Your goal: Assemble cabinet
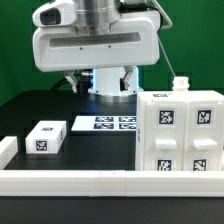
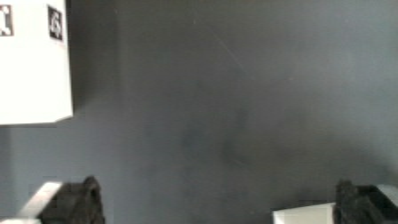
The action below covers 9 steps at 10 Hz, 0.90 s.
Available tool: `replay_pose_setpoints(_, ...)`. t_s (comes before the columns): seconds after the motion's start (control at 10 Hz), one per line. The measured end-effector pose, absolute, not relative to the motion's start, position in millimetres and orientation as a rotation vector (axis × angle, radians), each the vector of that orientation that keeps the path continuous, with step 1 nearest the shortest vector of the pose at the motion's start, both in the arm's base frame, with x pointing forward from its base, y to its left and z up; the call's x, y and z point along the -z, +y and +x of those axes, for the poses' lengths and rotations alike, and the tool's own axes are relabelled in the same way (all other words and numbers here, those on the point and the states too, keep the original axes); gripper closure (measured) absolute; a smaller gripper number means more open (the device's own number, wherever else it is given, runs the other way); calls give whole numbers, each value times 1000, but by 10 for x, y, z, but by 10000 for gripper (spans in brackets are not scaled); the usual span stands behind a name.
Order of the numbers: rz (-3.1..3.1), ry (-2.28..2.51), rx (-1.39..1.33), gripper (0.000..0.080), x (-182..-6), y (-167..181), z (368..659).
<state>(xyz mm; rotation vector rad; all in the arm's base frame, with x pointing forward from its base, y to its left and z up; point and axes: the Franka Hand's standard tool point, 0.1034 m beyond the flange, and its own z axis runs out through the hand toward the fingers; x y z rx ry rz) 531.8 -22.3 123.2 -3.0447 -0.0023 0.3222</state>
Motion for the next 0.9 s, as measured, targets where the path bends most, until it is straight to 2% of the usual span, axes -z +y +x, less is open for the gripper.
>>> replay_pose_setpoints(0.3, -3052, -7, -300, 151, -1189, -257, 5328)
replay_pose_setpoints(0.5, -3070, -40, -248, 151, -916, -594, 5086)
replay_pose_setpoints(0.6, -3063, -56, -252, 151, -847, -817, 4989)
replay_pose_setpoints(0.7, -3061, -104, -249, 151, -815, -1004, 4953)
replay_pose_setpoints(0.9, -3059, -124, -250, 151, -808, -1025, 4948)
